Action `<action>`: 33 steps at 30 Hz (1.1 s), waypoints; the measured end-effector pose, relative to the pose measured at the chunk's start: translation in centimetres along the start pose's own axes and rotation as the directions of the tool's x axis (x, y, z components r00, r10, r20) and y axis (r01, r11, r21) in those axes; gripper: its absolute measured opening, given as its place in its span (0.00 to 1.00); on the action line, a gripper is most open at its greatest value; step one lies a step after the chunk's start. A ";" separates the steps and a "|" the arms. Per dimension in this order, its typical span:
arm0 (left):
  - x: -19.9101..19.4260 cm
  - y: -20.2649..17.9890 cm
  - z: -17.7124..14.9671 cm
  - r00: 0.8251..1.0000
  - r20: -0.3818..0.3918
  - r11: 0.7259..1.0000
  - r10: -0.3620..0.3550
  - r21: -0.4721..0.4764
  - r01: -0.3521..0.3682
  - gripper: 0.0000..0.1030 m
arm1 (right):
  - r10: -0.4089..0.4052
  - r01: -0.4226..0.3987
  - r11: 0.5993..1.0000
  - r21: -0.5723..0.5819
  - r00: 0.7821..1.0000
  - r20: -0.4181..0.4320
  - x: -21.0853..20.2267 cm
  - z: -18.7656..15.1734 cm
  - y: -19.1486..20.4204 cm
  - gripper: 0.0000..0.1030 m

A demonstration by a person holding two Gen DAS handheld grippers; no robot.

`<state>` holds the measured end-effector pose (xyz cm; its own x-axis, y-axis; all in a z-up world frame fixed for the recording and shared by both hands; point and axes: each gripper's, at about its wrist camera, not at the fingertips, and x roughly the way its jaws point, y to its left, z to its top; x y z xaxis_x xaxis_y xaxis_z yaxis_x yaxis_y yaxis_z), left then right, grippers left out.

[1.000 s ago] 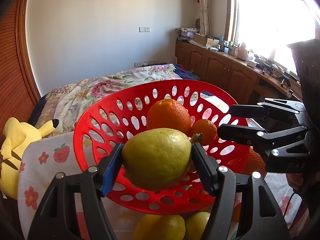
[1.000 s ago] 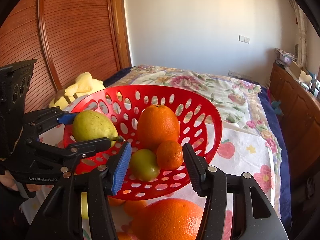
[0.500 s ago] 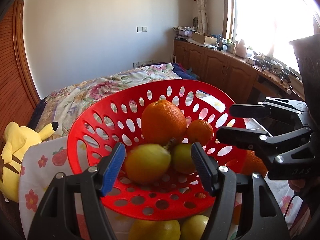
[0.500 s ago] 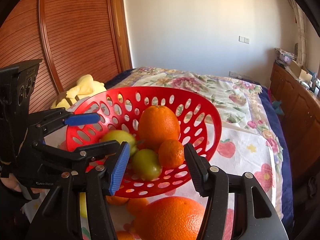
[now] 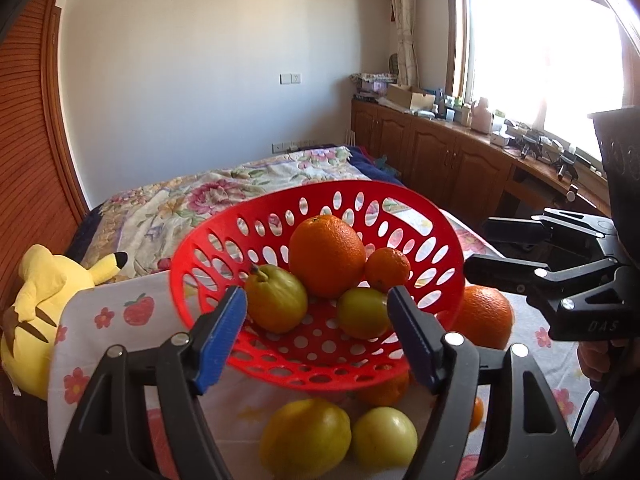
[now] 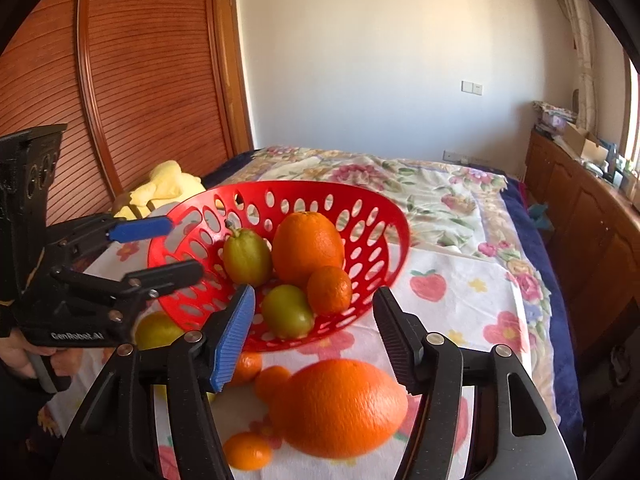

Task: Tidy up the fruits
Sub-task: 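Move the right tool toward the large orange while the left tool moves toward a yellow pear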

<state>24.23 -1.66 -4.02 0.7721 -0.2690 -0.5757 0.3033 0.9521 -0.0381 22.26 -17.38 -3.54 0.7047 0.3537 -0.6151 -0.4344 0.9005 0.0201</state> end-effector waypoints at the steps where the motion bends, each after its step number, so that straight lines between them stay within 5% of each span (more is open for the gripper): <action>1: -0.4 0.0 -0.2 1.000 0.005 1.000 0.002 -0.003 -0.002 0.72 | -0.003 0.003 1.000 0.005 1.000 0.001 -0.3 -0.2 0.0 0.63; 18: -6.2 -0.2 -3.3 0.998 0.032 0.999 0.045 -0.011 -0.045 0.76 | -0.058 0.057 0.998 0.031 0.998 0.013 -5.4 -2.7 0.7 0.74; 33: -4.9 0.8 -8.8 0.999 -0.025 0.996 0.040 -0.082 -0.042 0.76 | -0.071 0.075 0.995 0.061 0.995 -0.067 -2.9 -5.8 0.6 0.82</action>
<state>15.73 1.72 -8.41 0.7693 -0.2272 -0.5972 0.2239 0.9712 -0.0811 16.71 -19.33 -6.34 0.6949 0.2709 -0.6661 -0.3452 0.9383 0.0214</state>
